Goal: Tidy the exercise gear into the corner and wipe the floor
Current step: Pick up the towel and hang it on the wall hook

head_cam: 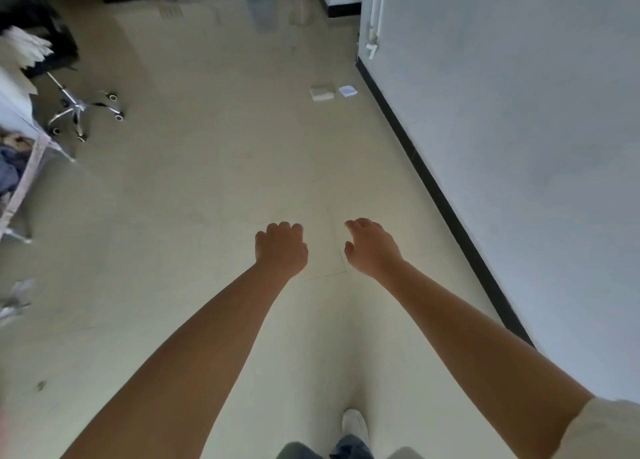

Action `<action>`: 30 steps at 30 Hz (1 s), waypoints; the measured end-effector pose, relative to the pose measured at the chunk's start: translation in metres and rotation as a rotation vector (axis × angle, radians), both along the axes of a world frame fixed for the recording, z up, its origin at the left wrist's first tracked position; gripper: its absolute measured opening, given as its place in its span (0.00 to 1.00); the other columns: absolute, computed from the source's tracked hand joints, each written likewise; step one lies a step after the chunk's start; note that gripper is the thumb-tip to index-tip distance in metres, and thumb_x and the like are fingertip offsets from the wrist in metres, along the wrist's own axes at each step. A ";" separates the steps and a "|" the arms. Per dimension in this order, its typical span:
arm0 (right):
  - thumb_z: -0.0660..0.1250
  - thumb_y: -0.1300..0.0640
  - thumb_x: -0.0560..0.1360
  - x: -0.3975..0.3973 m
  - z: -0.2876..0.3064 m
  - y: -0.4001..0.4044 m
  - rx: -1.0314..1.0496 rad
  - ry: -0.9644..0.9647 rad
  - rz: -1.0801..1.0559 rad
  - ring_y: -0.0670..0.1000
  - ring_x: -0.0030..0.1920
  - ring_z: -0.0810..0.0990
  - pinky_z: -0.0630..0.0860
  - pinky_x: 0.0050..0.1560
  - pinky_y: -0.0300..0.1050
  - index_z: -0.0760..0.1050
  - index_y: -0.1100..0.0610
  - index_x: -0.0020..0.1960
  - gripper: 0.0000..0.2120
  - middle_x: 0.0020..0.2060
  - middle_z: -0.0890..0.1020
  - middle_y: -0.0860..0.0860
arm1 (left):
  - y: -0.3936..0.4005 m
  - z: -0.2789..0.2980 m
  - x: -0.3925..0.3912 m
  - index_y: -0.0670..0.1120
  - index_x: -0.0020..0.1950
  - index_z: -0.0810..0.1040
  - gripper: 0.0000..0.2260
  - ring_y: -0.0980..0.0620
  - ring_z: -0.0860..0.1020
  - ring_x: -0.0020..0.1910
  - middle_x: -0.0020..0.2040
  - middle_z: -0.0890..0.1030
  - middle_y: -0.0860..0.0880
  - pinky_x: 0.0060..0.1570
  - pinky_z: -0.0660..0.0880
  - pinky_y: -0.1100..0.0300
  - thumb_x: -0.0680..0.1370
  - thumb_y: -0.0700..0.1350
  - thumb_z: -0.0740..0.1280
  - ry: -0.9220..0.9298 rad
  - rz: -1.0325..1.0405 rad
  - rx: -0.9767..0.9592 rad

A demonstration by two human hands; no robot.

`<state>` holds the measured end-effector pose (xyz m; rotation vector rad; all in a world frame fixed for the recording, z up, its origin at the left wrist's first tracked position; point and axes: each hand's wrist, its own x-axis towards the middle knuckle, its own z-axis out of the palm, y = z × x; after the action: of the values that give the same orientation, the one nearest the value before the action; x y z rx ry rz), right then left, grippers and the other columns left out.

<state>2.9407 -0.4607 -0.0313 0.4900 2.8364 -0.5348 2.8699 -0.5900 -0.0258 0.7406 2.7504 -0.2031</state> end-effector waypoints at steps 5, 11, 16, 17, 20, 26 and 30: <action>0.55 0.59 0.79 -0.139 -0.001 -0.021 0.027 -0.016 0.125 0.57 0.67 0.68 0.68 0.64 0.50 0.64 0.60 0.69 0.20 0.67 0.70 0.56 | -0.028 -0.002 -0.122 0.44 0.69 0.66 0.18 0.45 0.69 0.66 0.66 0.71 0.45 0.62 0.67 0.53 0.82 0.48 0.53 -0.019 0.097 -0.018; 0.55 0.58 0.79 -0.331 -0.003 -0.046 0.092 0.001 0.171 0.57 0.67 0.68 0.69 0.63 0.49 0.65 0.60 0.69 0.19 0.67 0.71 0.56 | -0.060 -0.002 -0.310 0.43 0.68 0.67 0.17 0.45 0.69 0.66 0.65 0.71 0.45 0.62 0.67 0.53 0.82 0.48 0.53 0.014 0.113 -0.023; 0.55 0.57 0.79 -0.481 0.004 -0.064 0.106 -0.036 0.154 0.57 0.66 0.70 0.70 0.62 0.49 0.64 0.60 0.69 0.19 0.66 0.71 0.56 | -0.075 0.001 -0.456 0.43 0.68 0.66 0.18 0.44 0.68 0.67 0.66 0.71 0.44 0.63 0.66 0.52 0.81 0.50 0.54 -0.048 0.059 -0.020; 0.56 0.56 0.79 -0.506 0.004 -0.066 0.089 -0.054 0.143 0.57 0.67 0.69 0.69 0.63 0.50 0.64 0.60 0.70 0.20 0.66 0.71 0.56 | -0.076 0.001 -0.481 0.43 0.69 0.66 0.19 0.44 0.69 0.67 0.66 0.71 0.44 0.62 0.66 0.52 0.81 0.51 0.54 -0.077 0.061 -0.021; 0.56 0.54 0.79 -0.577 -0.005 -0.063 0.039 -0.101 0.102 0.57 0.68 0.68 0.69 0.65 0.50 0.64 0.60 0.70 0.20 0.67 0.71 0.57 | -0.070 -0.007 -0.555 0.43 0.69 0.66 0.20 0.44 0.69 0.67 0.67 0.71 0.44 0.63 0.67 0.52 0.81 0.52 0.54 -0.148 0.080 -0.022; 0.57 0.46 0.79 -0.727 -0.039 -0.025 0.022 -0.166 0.072 0.56 0.69 0.68 0.68 0.65 0.50 0.64 0.59 0.70 0.25 0.68 0.71 0.56 | -0.044 -0.031 -0.720 0.44 0.70 0.66 0.23 0.44 0.69 0.67 0.66 0.72 0.44 0.64 0.66 0.51 0.80 0.56 0.53 -0.187 0.078 -0.036; 0.56 0.43 0.78 -0.830 -0.063 0.007 -0.009 -0.232 0.083 0.56 0.69 0.67 0.68 0.66 0.50 0.64 0.59 0.70 0.27 0.68 0.70 0.55 | -0.013 -0.049 -0.830 0.44 0.70 0.66 0.25 0.44 0.69 0.67 0.66 0.72 0.43 0.65 0.64 0.51 0.80 0.58 0.54 -0.216 0.093 -0.079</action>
<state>2.1108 -0.4532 -0.0946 0.4018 2.6184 -0.4437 2.0397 -0.6035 -0.0752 0.5768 2.5485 -0.1983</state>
